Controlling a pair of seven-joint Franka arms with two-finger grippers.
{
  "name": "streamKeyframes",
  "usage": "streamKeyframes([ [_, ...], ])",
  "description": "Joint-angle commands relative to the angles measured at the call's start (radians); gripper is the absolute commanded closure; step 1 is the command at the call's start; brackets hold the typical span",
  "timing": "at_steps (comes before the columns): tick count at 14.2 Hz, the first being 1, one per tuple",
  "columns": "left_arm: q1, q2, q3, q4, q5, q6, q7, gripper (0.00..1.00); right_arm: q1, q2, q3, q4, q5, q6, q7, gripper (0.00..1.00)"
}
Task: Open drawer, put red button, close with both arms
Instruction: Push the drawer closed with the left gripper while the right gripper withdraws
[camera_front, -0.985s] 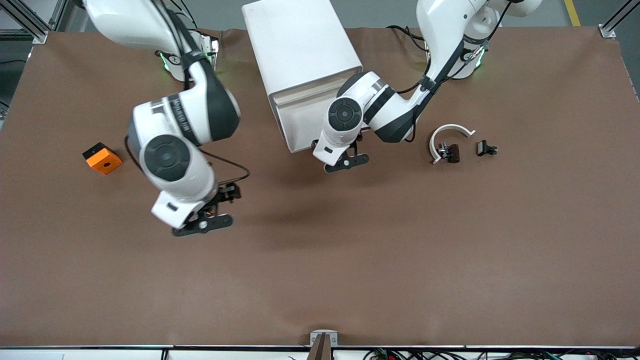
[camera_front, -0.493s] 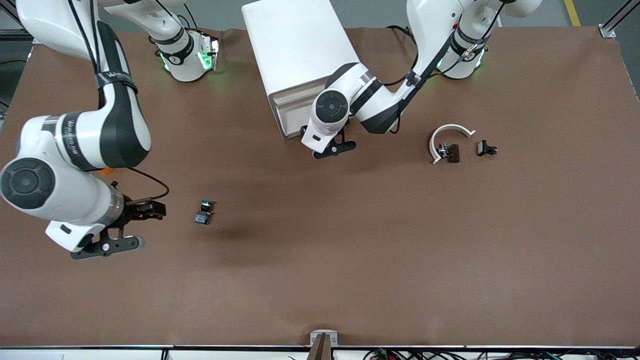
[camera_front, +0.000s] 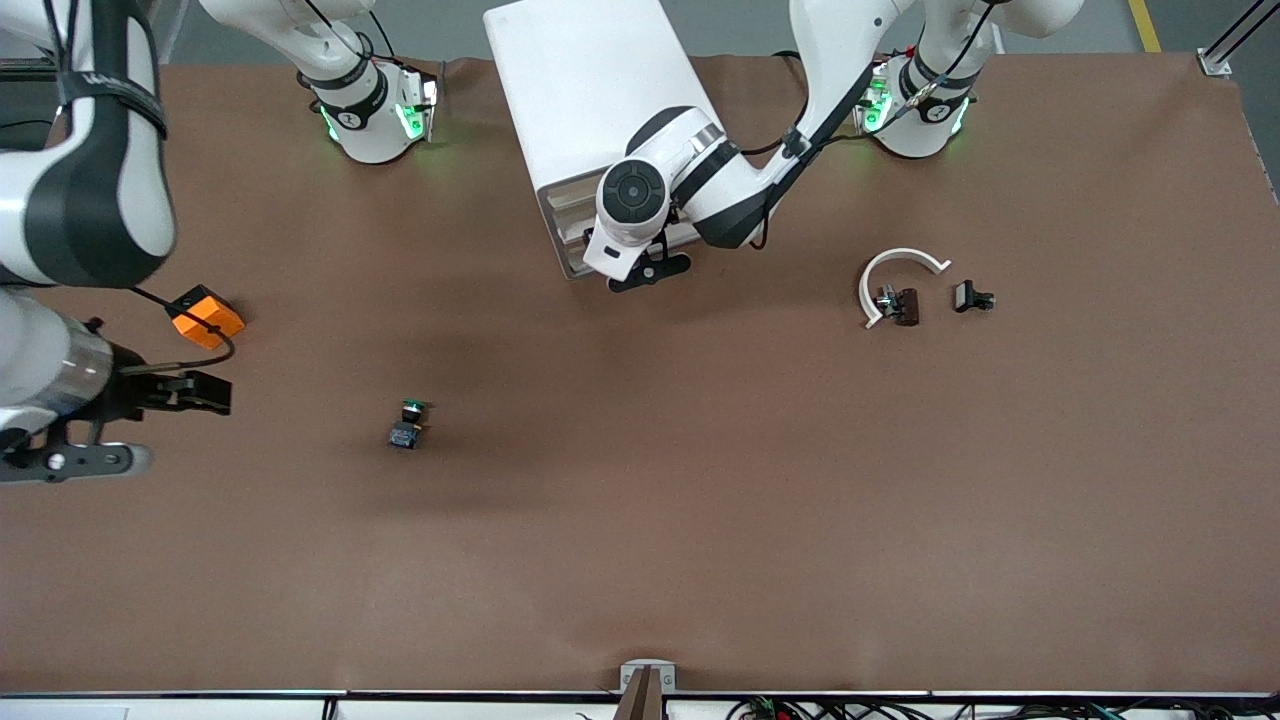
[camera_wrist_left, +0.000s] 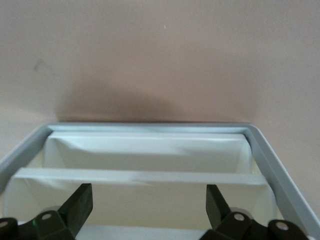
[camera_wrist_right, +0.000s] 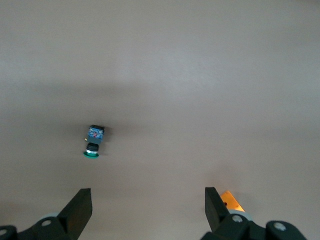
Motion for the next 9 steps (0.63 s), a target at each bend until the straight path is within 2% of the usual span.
streamKeyframes([
  [1, -0.007, 0.002, -0.006, 0.008, -0.078, -0.010, -0.028, 0.00, -0.046, -0.050, 0.019, -0.021, 0.003, -0.037, -0.003, 0.00],
  [5, -0.010, 0.002, -0.003, 0.013, -0.079, -0.010, -0.097, 0.00, -0.082, -0.068, 0.020, -0.015, -0.007, -0.053, -0.001, 0.00],
  [9, 0.076, -0.014, 0.058, 0.070, -0.052, -0.022, -0.115, 0.00, -0.102, -0.087, 0.017, -0.009, 0.000, -0.098, -0.001, 0.00],
])
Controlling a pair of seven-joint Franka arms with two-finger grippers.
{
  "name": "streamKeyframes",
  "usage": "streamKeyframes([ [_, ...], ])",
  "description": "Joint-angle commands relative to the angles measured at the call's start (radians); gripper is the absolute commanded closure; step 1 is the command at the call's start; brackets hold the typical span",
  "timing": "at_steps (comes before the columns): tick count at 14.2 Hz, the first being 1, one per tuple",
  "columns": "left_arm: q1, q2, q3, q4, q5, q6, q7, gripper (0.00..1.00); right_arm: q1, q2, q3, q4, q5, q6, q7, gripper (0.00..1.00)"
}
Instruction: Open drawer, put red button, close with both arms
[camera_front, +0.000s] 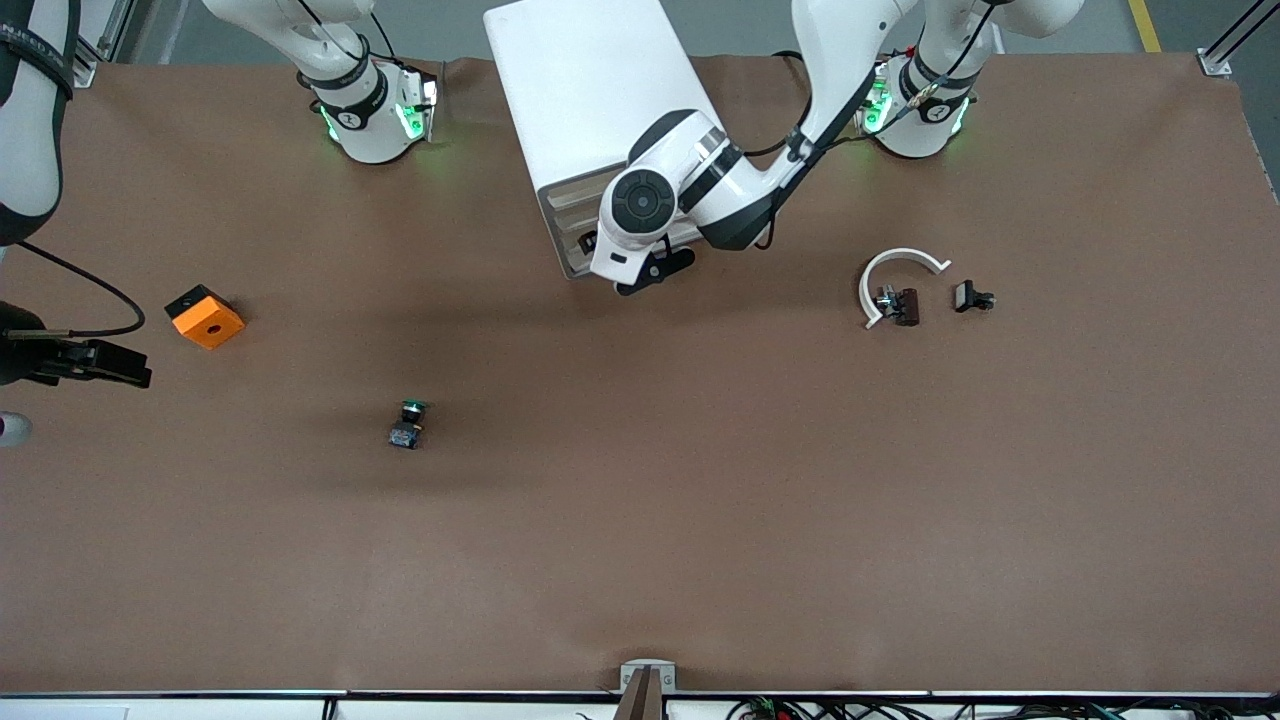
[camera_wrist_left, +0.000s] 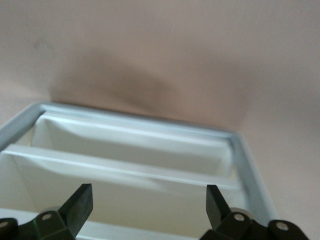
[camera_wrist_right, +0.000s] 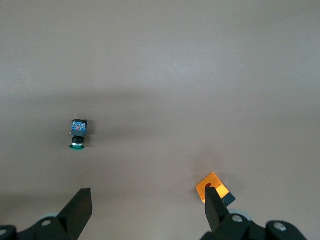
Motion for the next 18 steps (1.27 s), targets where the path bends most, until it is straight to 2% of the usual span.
streamKeyframes([
  [1, 0.083, -0.013, 0.035, 0.060, 0.034, -0.032, -0.001, 0.00, -0.032, -0.037, 0.019, -0.007, -0.001, -0.059, -0.001, 0.00],
  [3, 0.149, -0.018, 0.035, 0.091, 0.121, -0.037, -0.001, 0.00, -0.039, -0.051, 0.020, -0.004, 0.014, -0.062, 0.002, 0.00],
  [4, 0.176, -0.029, 0.035, 0.094, 0.160, -0.039, -0.001, 0.00, -0.039, -0.066, 0.022, -0.006, 0.040, -0.062, 0.013, 0.00],
  [8, 0.298, -0.058, 0.035, 0.097, 0.327, -0.042, 0.010, 0.00, -0.039, -0.093, 0.023, -0.025, 0.056, -0.117, 0.030, 0.00],
  [12, 0.387, -0.104, 0.034, 0.101, 0.443, -0.155, 0.137, 0.00, -0.033, -0.160, 0.023, -0.046, 0.062, -0.116, 0.028, 0.00],
  [18, 0.539, -0.232, 0.024, 0.091, 0.455, -0.215, 0.474, 0.00, -0.026, -0.249, 0.026, -0.130, 0.060, -0.117, 0.028, 0.00],
])
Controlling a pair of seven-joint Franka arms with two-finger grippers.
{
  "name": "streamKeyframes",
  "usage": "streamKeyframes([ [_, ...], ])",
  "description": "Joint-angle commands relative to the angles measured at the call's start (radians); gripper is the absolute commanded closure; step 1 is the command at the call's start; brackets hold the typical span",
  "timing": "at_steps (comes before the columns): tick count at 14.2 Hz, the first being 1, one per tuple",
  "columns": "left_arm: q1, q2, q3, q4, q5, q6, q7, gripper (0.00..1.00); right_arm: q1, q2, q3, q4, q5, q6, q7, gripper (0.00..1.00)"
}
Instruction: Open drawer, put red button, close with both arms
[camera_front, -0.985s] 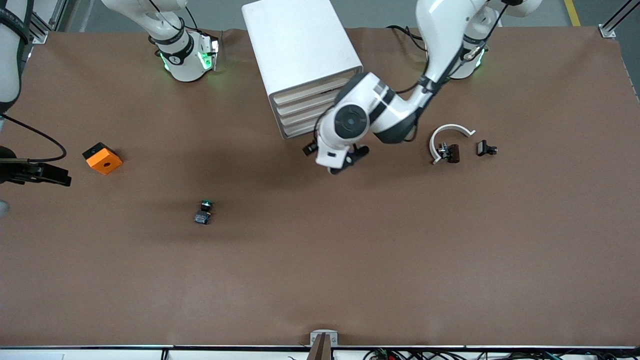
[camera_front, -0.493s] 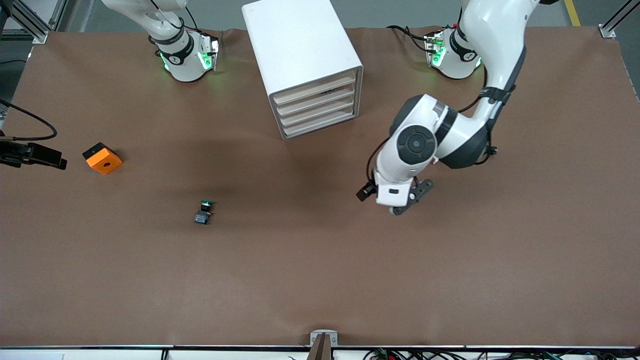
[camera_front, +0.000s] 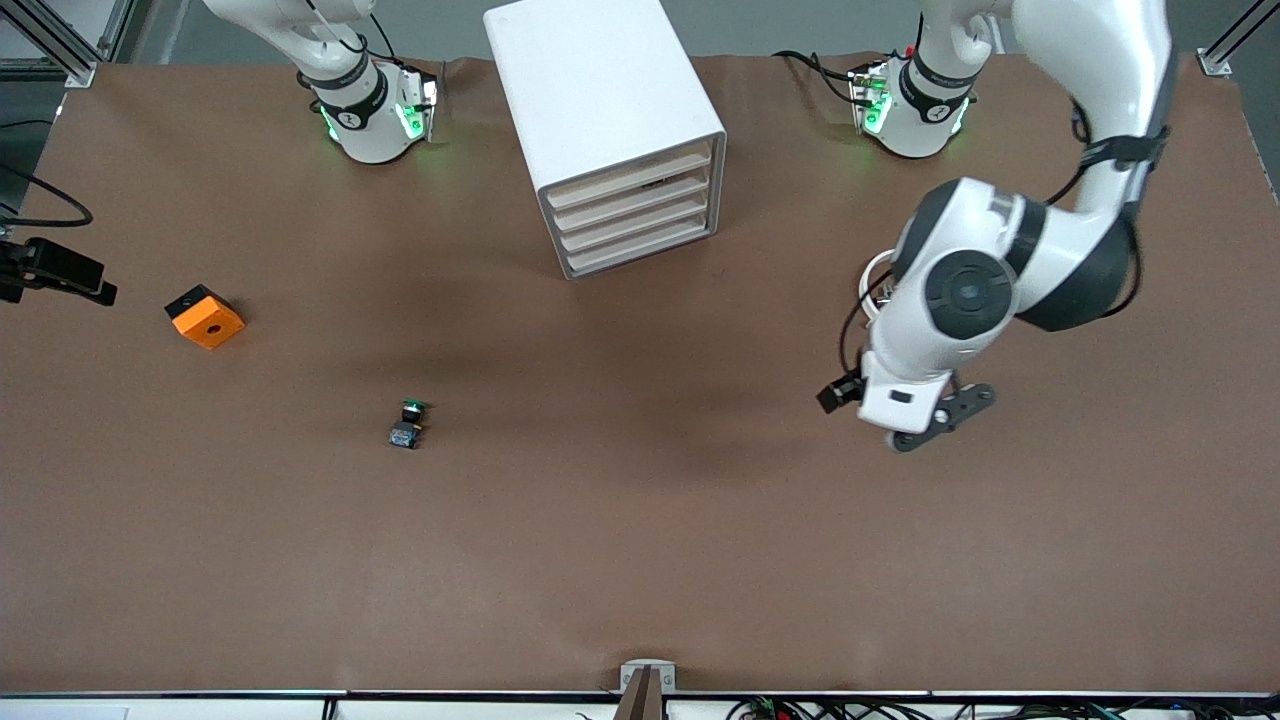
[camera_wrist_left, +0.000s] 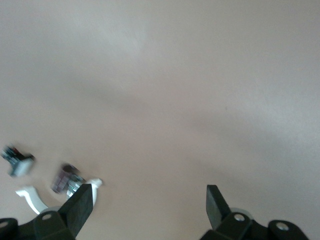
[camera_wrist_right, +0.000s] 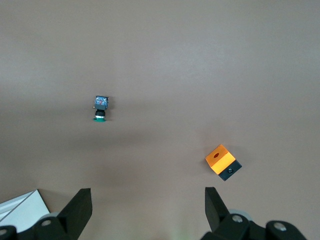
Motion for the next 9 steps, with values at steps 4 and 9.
streamKeyframes([
  [4, 0.158, -0.138, -0.040, -0.022, -0.028, -0.046, 0.333, 0.00, -0.010, -0.152, 0.006, -0.168, 0.009, 0.007, 0.011, 0.00],
  [9, 0.228, -0.287, 0.030, -0.042, -0.077, -0.155, 0.692, 0.00, -0.016, -0.163, 0.011, -0.159, 0.011, 0.006, 0.014, 0.00],
])
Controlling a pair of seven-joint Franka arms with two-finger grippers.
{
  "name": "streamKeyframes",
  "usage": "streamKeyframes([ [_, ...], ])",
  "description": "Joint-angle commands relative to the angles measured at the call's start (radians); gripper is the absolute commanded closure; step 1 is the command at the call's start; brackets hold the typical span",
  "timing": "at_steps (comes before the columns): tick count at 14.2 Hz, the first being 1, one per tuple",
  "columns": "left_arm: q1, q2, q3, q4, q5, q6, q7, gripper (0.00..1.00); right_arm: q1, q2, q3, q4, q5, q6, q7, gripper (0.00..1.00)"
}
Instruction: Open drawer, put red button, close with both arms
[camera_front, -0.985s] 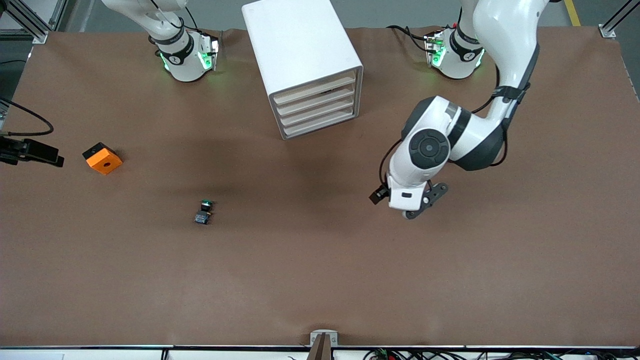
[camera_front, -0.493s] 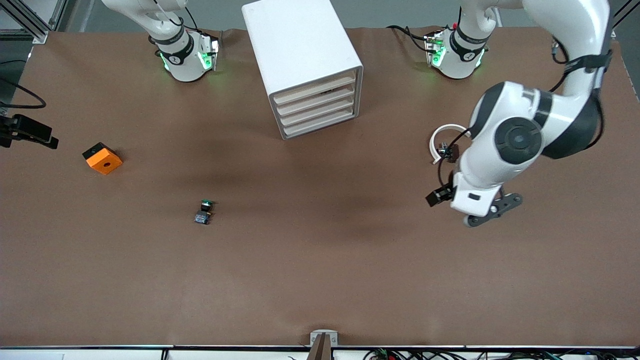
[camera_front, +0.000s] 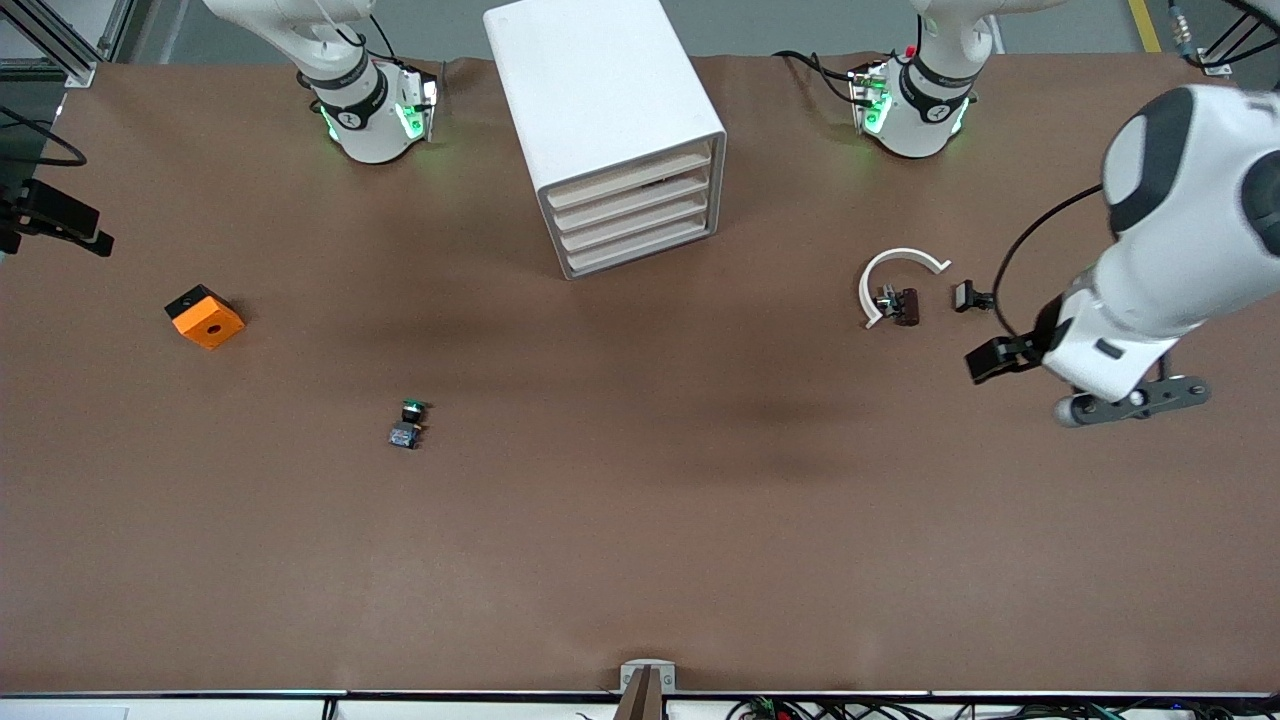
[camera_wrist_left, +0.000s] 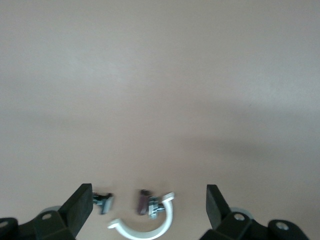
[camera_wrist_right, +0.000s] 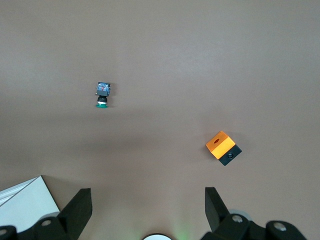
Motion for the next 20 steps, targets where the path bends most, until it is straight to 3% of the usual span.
streamKeyframes([
  [1, -0.011, -0.127, 0.060, -0.041, -0.027, -0.083, 0.153, 0.00, -0.016, -0.034, 0.012, -0.034, 0.012, 0.008, 0.026, 0.00],
  [6, -0.074, -0.266, 0.165, -0.082, -0.034, -0.164, 0.224, 0.00, -0.016, -0.045, 0.018, -0.040, 0.046, 0.009, 0.097, 0.00],
  [20, -0.066, -0.307, 0.156, -0.091, -0.064, -0.209, 0.204, 0.00, -0.011, -0.087, 0.026, -0.074, 0.015, 0.032, 0.047, 0.00],
])
